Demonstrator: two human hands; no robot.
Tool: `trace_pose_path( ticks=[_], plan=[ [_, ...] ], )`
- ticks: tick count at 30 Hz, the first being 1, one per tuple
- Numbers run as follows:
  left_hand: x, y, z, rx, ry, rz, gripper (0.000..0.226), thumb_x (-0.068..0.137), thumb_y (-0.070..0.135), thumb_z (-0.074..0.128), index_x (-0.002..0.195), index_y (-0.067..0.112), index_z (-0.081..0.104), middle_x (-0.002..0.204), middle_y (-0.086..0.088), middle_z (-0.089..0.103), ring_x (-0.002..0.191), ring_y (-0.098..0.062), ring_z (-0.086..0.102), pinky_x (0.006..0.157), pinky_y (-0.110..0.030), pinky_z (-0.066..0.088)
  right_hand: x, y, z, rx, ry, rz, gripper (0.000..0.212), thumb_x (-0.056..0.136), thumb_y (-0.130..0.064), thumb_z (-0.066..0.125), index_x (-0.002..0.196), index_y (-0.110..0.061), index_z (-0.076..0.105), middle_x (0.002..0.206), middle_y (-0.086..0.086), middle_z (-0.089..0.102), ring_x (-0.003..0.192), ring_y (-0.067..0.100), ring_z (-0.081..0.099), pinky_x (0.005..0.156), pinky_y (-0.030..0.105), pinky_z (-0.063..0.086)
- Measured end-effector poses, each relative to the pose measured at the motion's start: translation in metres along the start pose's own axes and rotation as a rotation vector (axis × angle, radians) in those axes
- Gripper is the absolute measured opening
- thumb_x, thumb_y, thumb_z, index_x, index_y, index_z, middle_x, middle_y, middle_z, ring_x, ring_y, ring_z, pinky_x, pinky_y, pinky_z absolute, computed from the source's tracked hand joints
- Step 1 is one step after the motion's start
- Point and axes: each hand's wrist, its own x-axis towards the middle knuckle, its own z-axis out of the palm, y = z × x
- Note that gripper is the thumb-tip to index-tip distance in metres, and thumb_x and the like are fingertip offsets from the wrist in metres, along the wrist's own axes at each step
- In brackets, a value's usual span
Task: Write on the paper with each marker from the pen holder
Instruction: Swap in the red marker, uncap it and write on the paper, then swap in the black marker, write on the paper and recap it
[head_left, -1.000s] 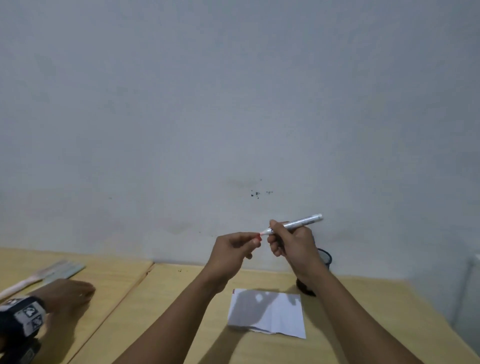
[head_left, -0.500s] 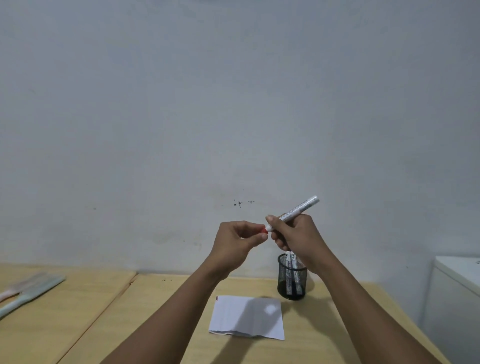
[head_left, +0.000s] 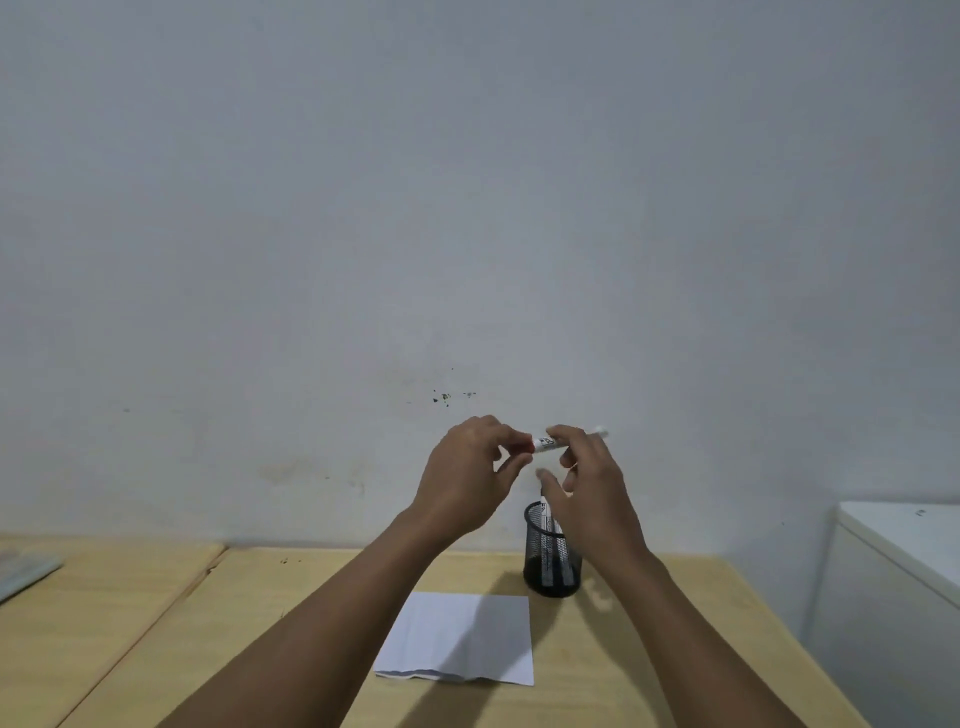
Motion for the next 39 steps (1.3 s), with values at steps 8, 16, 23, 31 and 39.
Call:
trace_pose_path(
  ticks=[8, 16, 23, 31, 39],
  plan=[
    [0.016, -0.022, 0.052, 0.064, -0.16, -0.106, 0.035, 0.093, 0.04, 0.059, 0.126, 0.031, 0.058, 0.103, 0.014, 0.071, 0.089, -0.008, 0.063, 0.082, -0.034, 0.054, 0.032, 0.041, 0.0, 0.067, 0.085, 0.109, 0.023, 0.098, -0.015, 0.064, 0.12, -0.011, 0.069, 0.103, 0.009, 0.07, 0.079, 0.004, 0.061, 0.066, 0.009, 0.043],
    [0.015, -0.048, 0.106, 0.08, -0.391, -0.361, 0.039, 0.097, 0.03, 0.053, 0.135, 0.032, 0.047, 0.122, -0.002, 0.067, 0.111, -0.023, 0.061, 0.093, -0.045, 0.049, 0.032, 0.081, 0.021, 0.024, -0.123, 0.288, 0.053, 0.1, -0.005, 0.055, 0.147, -0.028, 0.043, 0.114, 0.007, 0.064, 0.089, 0.018, 0.065, 0.071, 0.032, 0.059],
    [0.015, -0.052, 0.132, 0.032, -0.482, -0.344, 0.046, 0.092, 0.023, 0.056, 0.134, 0.036, 0.044, 0.127, 0.0, 0.065, 0.111, -0.023, 0.061, 0.092, -0.048, 0.051, 0.035, 0.111, 0.038, -0.141, -0.207, 0.388, 0.031, 0.101, -0.023, 0.051, 0.124, -0.045, 0.047, 0.103, -0.001, 0.073, 0.101, 0.029, 0.064, 0.082, 0.038, 0.04],
    [0.018, -0.06, 0.142, 0.062, -0.369, -0.299, 0.031, 0.093, 0.024, 0.056, 0.124, 0.032, 0.055, 0.117, 0.004, 0.07, 0.105, -0.019, 0.064, 0.093, -0.048, 0.048, 0.033, 0.115, 0.039, -0.296, -0.247, 0.389, 0.033, 0.106, -0.02, 0.041, 0.133, -0.027, 0.06, 0.135, -0.001, 0.062, 0.121, 0.022, 0.058, 0.096, 0.039, 0.029],
    [0.046, -0.061, 0.098, -0.03, -0.095, -0.305, 0.025, 0.098, 0.034, 0.051, 0.123, 0.036, 0.049, 0.1, 0.011, 0.071, 0.096, -0.014, 0.062, 0.09, -0.044, 0.036, 0.044, 0.086, 0.033, 0.003, -0.174, 0.311, 0.027, 0.096, -0.041, 0.062, 0.12, -0.03, 0.065, 0.103, -0.012, 0.07, 0.096, 0.01, 0.066, 0.1, 0.045, 0.047]
  ],
)
